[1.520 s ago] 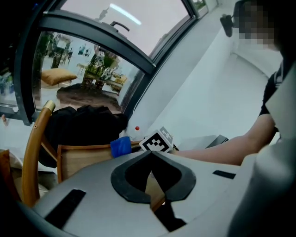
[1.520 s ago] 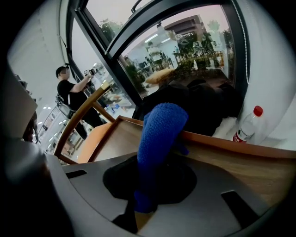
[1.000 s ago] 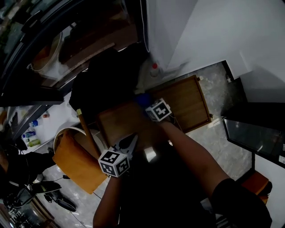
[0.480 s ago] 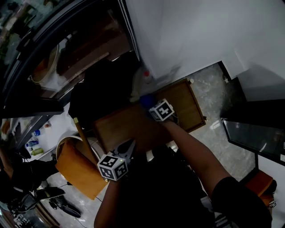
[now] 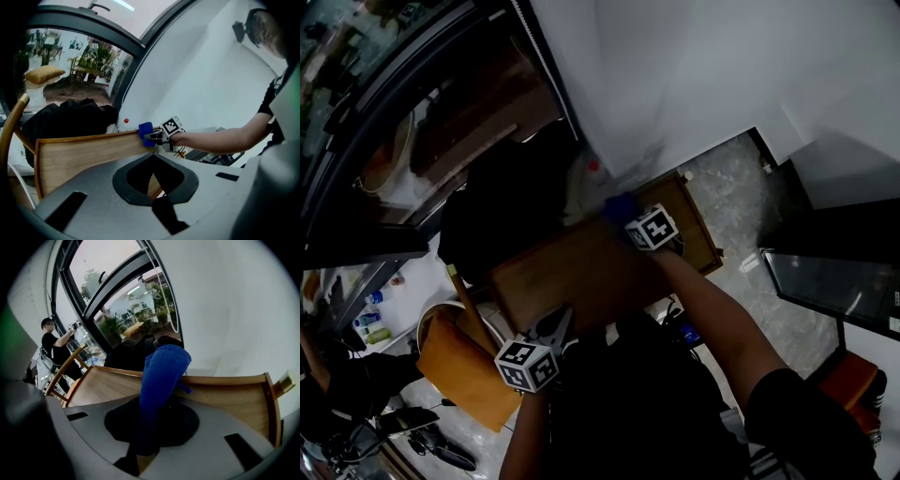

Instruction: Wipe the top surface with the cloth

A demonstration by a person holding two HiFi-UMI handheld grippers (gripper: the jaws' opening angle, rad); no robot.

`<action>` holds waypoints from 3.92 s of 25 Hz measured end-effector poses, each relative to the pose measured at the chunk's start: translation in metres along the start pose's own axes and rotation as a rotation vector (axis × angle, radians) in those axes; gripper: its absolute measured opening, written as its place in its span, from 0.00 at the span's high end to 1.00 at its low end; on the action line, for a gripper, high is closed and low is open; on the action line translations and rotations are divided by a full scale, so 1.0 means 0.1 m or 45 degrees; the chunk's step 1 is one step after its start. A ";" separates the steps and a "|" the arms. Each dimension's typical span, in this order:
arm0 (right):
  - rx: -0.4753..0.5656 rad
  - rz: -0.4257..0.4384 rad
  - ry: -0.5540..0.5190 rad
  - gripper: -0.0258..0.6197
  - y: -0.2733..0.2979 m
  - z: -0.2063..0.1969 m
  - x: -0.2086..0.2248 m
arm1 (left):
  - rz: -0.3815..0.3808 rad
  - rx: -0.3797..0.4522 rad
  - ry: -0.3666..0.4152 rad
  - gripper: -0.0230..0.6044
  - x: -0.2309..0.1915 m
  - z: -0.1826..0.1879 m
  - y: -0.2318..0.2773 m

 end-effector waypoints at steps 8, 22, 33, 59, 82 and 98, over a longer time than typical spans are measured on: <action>0.008 -0.119 0.039 0.85 -0.26 0.03 0.54 | 0.006 0.003 -0.036 0.95 0.00 -0.02 -0.01; 0.003 -0.314 0.154 0.85 -0.53 0.03 0.98 | 0.028 0.000 -0.050 0.95 0.01 -0.11 -0.13; 0.048 -0.565 0.325 0.85 -0.66 0.03 1.15 | 0.038 0.062 -0.072 0.95 -0.06 -0.16 -0.34; 0.124 0.457 0.077 0.85 1.34 0.10 -3.45 | 0.081 0.333 -0.159 0.95 -1.11 -0.42 -2.11; -0.088 0.338 -0.217 0.85 1.55 -0.07 -3.43 | 0.049 0.317 -0.152 0.95 -1.07 -0.49 -2.11; -0.091 0.295 -0.122 0.85 1.18 -0.15 -2.64 | 0.039 0.282 -0.094 0.95 -0.59 -0.28 -1.57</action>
Point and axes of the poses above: the fingertips, and each gripper's own axes: y forward along the fingers, x to its right, z out of its top, the point moved 8 cm from there along -y, backward along the fingers, and after that the axes turned 6 degrees about x, right-handed, at the moved point
